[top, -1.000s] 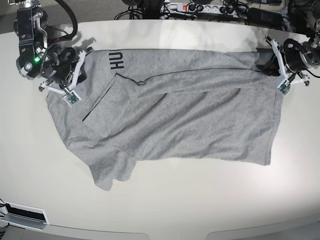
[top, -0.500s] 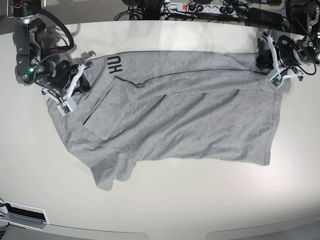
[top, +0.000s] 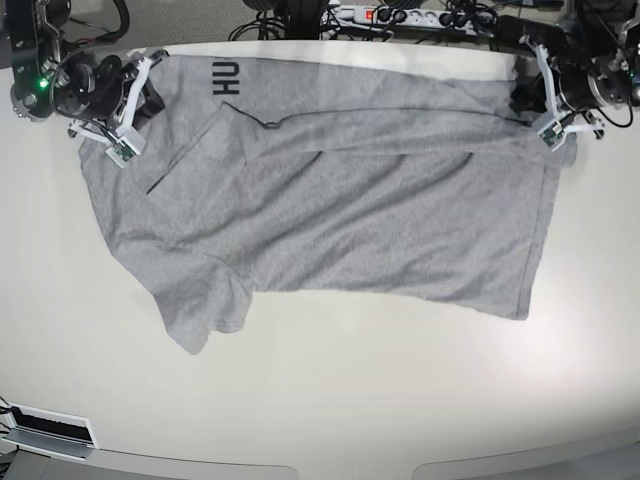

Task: Layout the t-shirt on the table in an organized manner, then fold the t-shirt properly
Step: 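Grasp the folded shoulder edge with both grippers and pull it taut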

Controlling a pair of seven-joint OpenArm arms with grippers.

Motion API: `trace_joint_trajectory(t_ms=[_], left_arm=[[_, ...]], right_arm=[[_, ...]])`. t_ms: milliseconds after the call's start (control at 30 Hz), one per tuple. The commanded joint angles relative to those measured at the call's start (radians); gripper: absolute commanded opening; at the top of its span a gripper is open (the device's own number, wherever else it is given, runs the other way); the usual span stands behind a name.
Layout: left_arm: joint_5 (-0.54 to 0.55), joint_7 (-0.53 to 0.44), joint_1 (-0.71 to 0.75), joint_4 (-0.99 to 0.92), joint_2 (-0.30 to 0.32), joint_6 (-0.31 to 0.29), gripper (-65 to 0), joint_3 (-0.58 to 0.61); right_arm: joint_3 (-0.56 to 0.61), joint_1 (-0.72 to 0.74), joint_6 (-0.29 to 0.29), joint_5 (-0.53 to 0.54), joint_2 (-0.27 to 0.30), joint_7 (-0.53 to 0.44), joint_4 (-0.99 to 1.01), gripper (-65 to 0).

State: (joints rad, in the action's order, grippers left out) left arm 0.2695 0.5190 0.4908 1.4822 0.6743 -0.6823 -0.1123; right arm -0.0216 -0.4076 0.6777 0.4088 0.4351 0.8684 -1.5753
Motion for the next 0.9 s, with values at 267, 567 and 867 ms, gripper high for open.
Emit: trace_joint_trajectory(t_ms=[267,567,867], left_arm=[[-0.021,0.135,0.066,-0.003,0.033,-0.013,-65.0,0.002],[0.109,0.232,0.070,0.008,0.071,-0.014,-65.0,0.002],[0.113,0.234,0.114,0.098,0.111,0.008,-65.0,0.002]], right_arm=[[-0.003,-0.027,-0.031,-0.050,0.014,0.042,-0.002,-65.0],[-0.003,-0.044,-0.084,-0.050,0.029,0.098,-0.002,-65.0],[-0.003,-0.060,-0.098,-0.039,0.033,0.120,-0.002,-65.0]])
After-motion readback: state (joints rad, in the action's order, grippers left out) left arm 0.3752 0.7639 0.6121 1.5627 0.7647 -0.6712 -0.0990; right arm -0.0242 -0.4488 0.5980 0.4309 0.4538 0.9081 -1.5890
